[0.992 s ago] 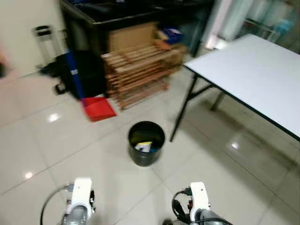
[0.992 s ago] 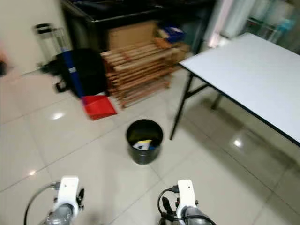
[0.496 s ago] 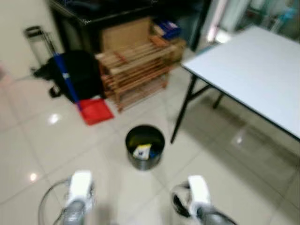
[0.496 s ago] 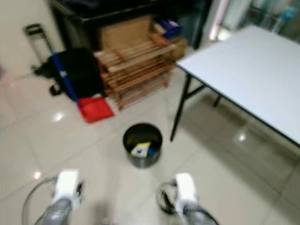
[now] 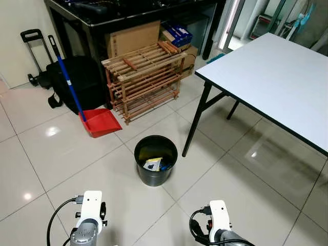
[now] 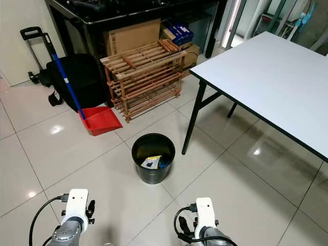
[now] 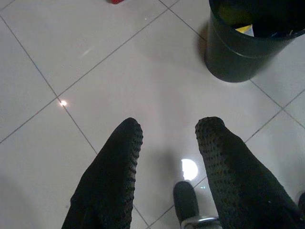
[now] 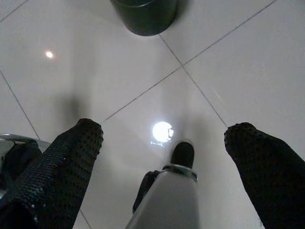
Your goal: Picking trash to rubbish bin
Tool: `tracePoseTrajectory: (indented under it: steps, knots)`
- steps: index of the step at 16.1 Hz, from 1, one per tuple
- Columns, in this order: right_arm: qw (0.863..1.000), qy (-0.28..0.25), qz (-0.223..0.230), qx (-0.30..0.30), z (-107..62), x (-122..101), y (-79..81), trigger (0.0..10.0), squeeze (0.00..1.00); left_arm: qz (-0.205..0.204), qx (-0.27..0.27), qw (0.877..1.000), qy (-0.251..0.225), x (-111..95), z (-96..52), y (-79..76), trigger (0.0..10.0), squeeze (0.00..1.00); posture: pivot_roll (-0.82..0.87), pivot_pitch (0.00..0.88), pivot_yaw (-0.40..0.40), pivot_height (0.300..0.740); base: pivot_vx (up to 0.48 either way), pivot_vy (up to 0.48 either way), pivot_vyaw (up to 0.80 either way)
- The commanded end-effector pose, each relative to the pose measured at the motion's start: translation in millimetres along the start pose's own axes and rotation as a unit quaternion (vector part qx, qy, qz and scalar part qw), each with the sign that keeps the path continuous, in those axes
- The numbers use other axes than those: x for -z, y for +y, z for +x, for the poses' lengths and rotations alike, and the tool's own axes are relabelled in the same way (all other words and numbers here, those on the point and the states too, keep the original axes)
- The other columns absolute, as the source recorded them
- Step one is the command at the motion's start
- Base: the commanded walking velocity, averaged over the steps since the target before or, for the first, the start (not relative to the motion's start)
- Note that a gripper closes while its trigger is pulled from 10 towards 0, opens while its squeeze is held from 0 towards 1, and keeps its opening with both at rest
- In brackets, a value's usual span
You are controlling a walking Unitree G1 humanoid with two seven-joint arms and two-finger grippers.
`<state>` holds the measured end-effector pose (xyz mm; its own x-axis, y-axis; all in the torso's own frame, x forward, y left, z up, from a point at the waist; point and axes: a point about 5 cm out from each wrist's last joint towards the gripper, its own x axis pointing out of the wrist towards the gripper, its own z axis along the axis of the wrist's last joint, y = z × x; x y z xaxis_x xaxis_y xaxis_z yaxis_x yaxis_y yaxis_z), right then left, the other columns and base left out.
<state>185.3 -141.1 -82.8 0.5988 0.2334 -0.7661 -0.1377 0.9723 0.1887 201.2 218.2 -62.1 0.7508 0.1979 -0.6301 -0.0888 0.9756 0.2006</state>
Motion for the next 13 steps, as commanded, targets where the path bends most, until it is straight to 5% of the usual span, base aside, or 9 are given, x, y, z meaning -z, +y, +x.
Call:
tracePoseTrajectory:
  steps: [1, 10, 13]
  knots:
    - [1.0, 0.006, 0.008, 0.007, -1.5, 2.7, -4.8, 10.0, 0.0, -0.001, 0.007, 1.0, 0.01, 3.7, -0.9, -2.3, 10.0, 0.0, -0.01, 0.101, -0.07, 0.74, 0.0, 0.0, -0.78]
    - [1.0, 0.011, 0.003, 0.01, -2.1, 4.8, -5.9, 10.0, 0.0, 0.012, 0.006, 1.0, 0.011, 3.5, -0.7, -2.5, 10.0, 0.0, -0.01, 0.099, -0.07, 0.74, 0.0, 0.0, -0.78]
    - [1.0, 0.01, 0.003, 0.01, -2.0, 4.4, -5.4, 10.0, 0.0, 0.032, -0.002, 0.999, 0.021, 6.9, -1.3, -0.2, 10.0, 0.0, -0.01, 0.092, -0.067, 0.74, 0.0, -0.48, -0.77]
